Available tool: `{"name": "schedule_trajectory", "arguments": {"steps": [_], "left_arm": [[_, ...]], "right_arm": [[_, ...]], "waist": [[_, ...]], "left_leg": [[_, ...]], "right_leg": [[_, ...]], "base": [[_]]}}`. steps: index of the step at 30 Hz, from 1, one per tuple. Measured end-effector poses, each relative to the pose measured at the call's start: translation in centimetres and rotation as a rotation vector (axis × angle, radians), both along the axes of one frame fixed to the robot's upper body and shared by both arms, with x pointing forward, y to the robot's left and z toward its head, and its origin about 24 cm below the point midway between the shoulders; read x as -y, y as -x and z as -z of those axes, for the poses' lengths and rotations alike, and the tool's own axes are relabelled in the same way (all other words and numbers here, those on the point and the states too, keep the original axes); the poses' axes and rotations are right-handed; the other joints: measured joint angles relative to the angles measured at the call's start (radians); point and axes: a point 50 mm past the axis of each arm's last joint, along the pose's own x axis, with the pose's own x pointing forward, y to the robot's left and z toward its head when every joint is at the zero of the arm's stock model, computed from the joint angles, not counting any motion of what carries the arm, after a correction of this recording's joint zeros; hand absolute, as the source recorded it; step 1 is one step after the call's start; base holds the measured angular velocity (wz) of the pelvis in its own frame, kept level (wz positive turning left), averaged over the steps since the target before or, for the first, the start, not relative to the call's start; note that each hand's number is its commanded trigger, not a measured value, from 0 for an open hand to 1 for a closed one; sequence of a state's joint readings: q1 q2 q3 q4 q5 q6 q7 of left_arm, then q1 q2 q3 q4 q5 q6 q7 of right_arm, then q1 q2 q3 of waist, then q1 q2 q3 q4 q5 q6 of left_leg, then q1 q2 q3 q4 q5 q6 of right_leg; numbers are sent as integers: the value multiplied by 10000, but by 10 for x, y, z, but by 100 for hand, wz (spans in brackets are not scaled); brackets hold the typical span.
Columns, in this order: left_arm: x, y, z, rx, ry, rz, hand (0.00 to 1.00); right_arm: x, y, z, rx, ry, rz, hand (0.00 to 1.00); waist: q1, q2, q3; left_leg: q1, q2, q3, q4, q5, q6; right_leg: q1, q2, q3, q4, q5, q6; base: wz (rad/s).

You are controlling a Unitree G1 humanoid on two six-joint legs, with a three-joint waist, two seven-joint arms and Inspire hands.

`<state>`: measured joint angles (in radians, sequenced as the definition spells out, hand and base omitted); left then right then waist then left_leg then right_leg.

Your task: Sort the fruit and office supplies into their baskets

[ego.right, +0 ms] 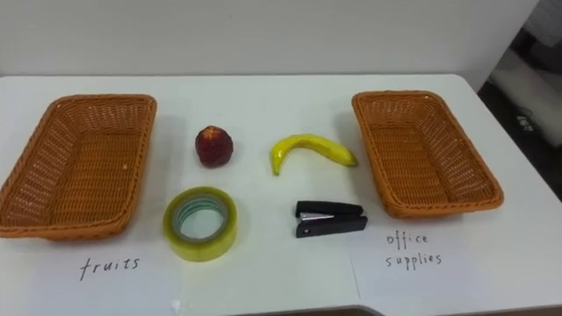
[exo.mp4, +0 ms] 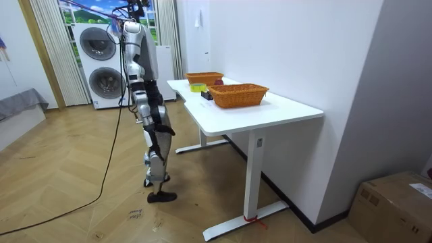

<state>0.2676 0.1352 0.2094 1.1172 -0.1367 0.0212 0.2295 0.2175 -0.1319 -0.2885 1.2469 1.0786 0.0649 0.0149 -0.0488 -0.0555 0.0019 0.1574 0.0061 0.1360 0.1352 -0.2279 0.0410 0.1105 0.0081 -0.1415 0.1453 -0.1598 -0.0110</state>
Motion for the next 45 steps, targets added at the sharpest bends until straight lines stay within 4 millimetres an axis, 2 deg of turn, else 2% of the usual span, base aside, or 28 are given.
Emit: {"name": "schedule_trajectory", "arguments": {"steps": [2,5,11,14,20,26,33,39,43,45], "left_arm": [[-4,1,-1,27,-128,-202,0],[-14,4,-5,-59,-457,-168,0],[-16,11,-6,-148,-607,-299,0],[-16,12,-6,-211,-698,-336,0],[-19,6,-9,14,-950,134,0],[-21,-3,-12,340,-1137,444,0],[-21,4,-12,168,-1110,412,0],[-19,5,-11,128,-999,463,0],[-19,5,-11,140,-793,528,0],[-18,6,-10,83,-751,536,0]], "right_arm": [[8,-4,-3,141,307,650,0],[29,-20,-12,629,1025,1345,0],[65,-45,-33,904,2455,2398,0],[77,-57,-45,1085,3166,2670,0],[102,-92,-88,1518,5416,2401,0],[121,-113,-131,2352,6920,2777,0],[132,-123,-171,2784,8624,3320,0],[130,-136,-207,3173,10781,2496,0],[125,-149,-240,3902,12353,2266,0],[124,-153,-250,3993,12924,2157,0]], "waist": [[-48,12,-2],[-251,-43,-3],[-345,-141,-28],[-376,-151,-31],[-542,-210,-51],[-559,-244,-48],[-546,-303,-43],[-534,-363,-60],[-540,-384,-30],[-527,-429,-17]], "left_leg": [[91,4,62,-7,0,1],[96,-12,73,-53,-5,9],[60,-26,98,-13,-11,22],[-27,-27,97,7,-10,23],[-115,-27,101,0,-8,21],[-125,-33,141,-10,-7,22],[-243,-19,159,-11,-8,20],[-255,-28,162,-16,-7,22],[-278,-28,162,-10,-6,22],[-305,-30,163,-9,-6,21]], "right_leg": [[11,-7,28,75,-3,-3],[15,-33,35,96,-8,3],[-89,-40,120,138,-67,9],[-164,-42,111,148,-67,8],[-276,-39,112,282,-95,5],[-288,-37,155,305,-104,12],[-458,-31,184,413,-121,2],[-456,-45,121,403,-121,3],[-526,-45,108,394,-127,7],[-552,-43,111,390,-126,7]], "base": [[-10],[0],[-1],[0],[0],[-2],[0],[0],[0],[0]]}}
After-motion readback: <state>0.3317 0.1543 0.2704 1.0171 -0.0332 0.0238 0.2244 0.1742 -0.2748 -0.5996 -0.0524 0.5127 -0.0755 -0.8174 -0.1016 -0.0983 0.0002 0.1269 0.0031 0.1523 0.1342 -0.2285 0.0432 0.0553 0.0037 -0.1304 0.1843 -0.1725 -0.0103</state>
